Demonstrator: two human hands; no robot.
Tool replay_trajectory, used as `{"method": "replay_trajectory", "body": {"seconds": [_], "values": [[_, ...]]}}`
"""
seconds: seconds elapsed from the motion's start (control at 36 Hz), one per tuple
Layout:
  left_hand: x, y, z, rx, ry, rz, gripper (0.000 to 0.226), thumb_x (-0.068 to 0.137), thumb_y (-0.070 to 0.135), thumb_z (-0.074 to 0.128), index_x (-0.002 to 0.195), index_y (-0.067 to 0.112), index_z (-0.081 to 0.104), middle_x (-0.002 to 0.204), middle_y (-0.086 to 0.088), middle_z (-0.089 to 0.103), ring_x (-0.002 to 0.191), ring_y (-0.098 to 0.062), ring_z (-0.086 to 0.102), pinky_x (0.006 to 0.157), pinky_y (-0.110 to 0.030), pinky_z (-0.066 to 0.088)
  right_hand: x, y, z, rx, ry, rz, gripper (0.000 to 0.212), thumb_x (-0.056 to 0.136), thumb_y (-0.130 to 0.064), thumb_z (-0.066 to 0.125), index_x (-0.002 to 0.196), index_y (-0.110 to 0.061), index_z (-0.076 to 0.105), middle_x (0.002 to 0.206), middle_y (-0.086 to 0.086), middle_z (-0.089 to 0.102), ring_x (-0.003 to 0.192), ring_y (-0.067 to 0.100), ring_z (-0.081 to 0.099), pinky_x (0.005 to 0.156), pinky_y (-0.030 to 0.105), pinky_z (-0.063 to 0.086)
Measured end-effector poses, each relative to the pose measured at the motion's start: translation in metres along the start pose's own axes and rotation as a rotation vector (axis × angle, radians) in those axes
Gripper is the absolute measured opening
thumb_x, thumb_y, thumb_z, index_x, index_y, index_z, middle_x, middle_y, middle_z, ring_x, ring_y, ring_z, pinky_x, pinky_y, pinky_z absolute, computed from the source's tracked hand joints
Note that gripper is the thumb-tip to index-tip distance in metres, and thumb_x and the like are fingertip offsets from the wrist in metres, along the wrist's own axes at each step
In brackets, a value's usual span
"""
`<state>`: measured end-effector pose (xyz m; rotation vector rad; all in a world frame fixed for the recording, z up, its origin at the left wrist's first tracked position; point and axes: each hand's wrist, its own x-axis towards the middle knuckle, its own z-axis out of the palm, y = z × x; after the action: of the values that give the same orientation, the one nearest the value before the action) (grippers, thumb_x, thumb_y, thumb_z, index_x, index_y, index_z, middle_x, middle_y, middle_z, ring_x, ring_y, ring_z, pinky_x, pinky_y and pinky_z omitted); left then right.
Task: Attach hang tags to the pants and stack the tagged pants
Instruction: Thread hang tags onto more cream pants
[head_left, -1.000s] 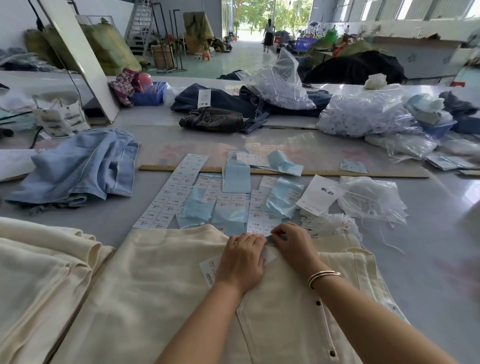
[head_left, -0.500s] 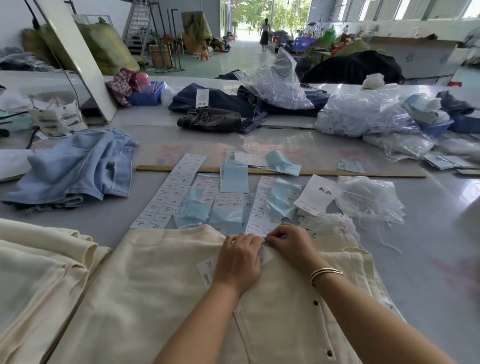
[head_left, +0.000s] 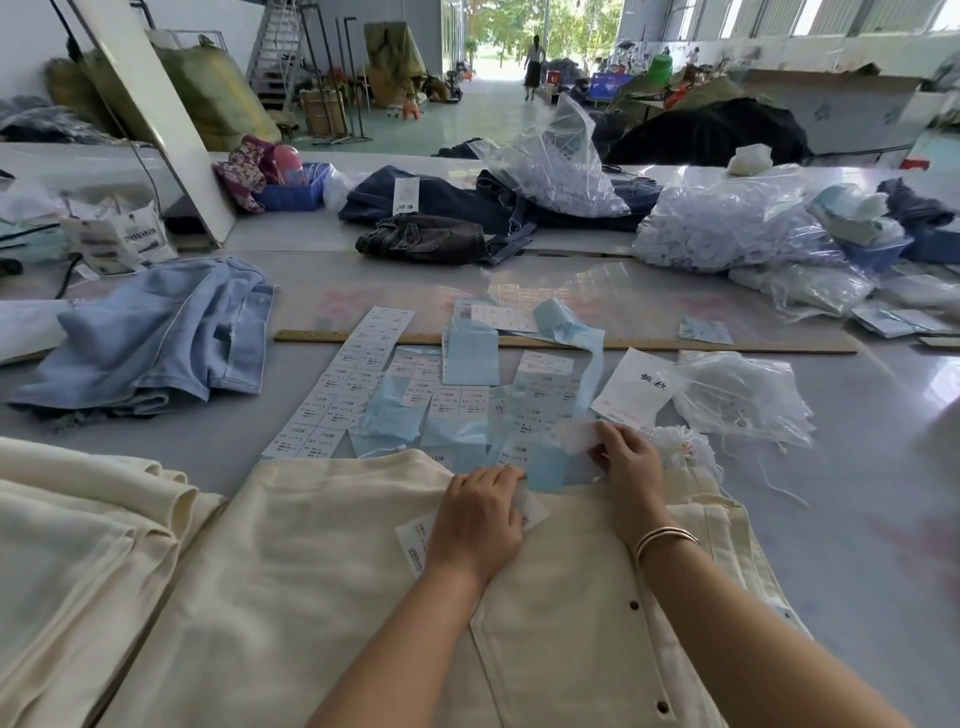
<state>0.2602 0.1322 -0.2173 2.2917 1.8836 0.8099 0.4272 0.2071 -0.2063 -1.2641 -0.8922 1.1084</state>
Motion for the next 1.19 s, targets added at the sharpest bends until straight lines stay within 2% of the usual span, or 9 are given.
{"method": "replay_trajectory", "body": {"seconds": [0.19,0.28,0.39,0.44,0.56,0.67,0.89,1.0,1.19], "values": [[0.006,-0.006,-0.006,-0.273,0.167,-0.229,0.035,0.08,0.004,0.062,0.115,0.012,0.064,0.107,-0.005,0.066,0.099,-0.021,0.056,0.087,-0.026,0.038,0.003,-0.006,-0.009,0.607,0.137,0.14,0.018,0.093,-0.025,0.059,0.078,-0.017,0.052,0.054,-0.003,0.05,0.042,0.009,0.043,0.039,0.019,0.037],[0.016,-0.002,-0.027,-0.639,0.201,-0.415,0.024,0.089,0.008,0.059,0.109,0.021,0.062,0.103,0.003,0.064,0.096,-0.015,0.059,0.079,-0.017,0.046,-0.01,-0.013,-0.012,0.594,0.1,0.109,0.016,0.095,-0.024,0.057,0.083,-0.014,0.057,0.06,0.003,0.063,0.045,0.009,0.049,0.042,0.018,0.042],[0.023,0.002,-0.051,-1.213,0.131,-0.721,0.011,0.094,0.014,0.058,0.095,0.022,0.065,0.095,-0.005,0.073,0.088,-0.027,0.068,0.074,-0.041,0.059,-0.037,-0.029,-0.017,0.455,0.044,0.002,0.016,0.096,-0.028,0.054,0.089,-0.018,0.065,0.09,0.002,0.074,0.059,0.007,0.055,0.057,0.014,0.049],[0.017,0.006,-0.049,-1.332,0.053,-0.79,0.013,0.096,0.012,0.055,0.099,0.021,0.065,0.095,-0.003,0.073,0.083,-0.02,0.069,0.066,-0.036,0.058,-0.054,-0.03,-0.02,0.357,0.005,-0.114,0.02,0.095,-0.031,0.054,0.09,-0.018,0.068,0.094,0.0,0.074,0.064,0.007,0.058,0.063,0.015,0.051],[-0.008,0.012,-0.024,-1.296,-0.072,-0.86,0.02,0.097,0.002,0.046,0.105,0.014,0.06,0.097,-0.01,0.071,0.081,-0.022,0.067,0.073,-0.039,0.056,-0.082,-0.017,-0.022,-0.007,-0.026,-0.337,0.021,0.088,-0.022,0.056,0.102,-0.016,0.071,0.077,-0.008,0.07,0.065,-0.001,0.061,0.061,0.01,0.048],[-0.019,0.006,-0.009,-1.19,-0.07,-0.766,0.018,0.096,0.002,0.049,0.103,0.011,0.063,0.091,-0.005,0.074,0.082,-0.021,0.07,0.076,-0.036,0.056,-0.1,-0.001,-0.022,-0.243,-0.142,-0.494,0.026,0.087,-0.008,0.058,0.095,-0.032,0.068,0.094,-0.007,0.068,0.071,0.0,0.067,0.065,0.012,0.051],[-0.019,0.005,-0.007,-1.108,-0.011,-0.772,0.019,0.096,0.005,0.05,0.098,0.015,0.066,0.096,-0.009,0.073,0.088,-0.027,0.068,0.084,-0.041,0.054,-0.107,0.003,-0.027,-0.521,-0.156,-0.652,0.016,0.084,0.001,0.066,0.094,-0.008,0.075,0.096,-0.003,0.069,0.089,0.004,0.063,0.079,0.022,0.051],[-0.018,0.006,-0.007,-1.121,0.019,-0.811,0.019,0.096,0.006,0.05,0.097,0.017,0.065,0.1,-0.012,0.072,0.091,-0.031,0.068,0.084,-0.044,0.054,-0.113,0.003,-0.027,-0.636,-0.273,-0.7,0.014,0.086,-0.013,0.066,0.096,-0.013,0.076,0.097,-0.007,0.068,0.091,-0.003,0.06,0.08,0.008,0.044],[-0.018,0.007,-0.008,-1.108,0.041,-0.829,0.022,0.096,0.007,0.047,0.093,0.019,0.065,0.096,-0.009,0.073,0.09,-0.031,0.069,0.081,-0.046,0.057,-0.118,-0.004,-0.023,-0.812,-0.433,-0.7,0.021,0.088,-0.027,0.061,0.095,-0.013,0.076,0.097,-0.004,0.07,0.087,0.012,0.066,0.078,0.03,0.052]]}}
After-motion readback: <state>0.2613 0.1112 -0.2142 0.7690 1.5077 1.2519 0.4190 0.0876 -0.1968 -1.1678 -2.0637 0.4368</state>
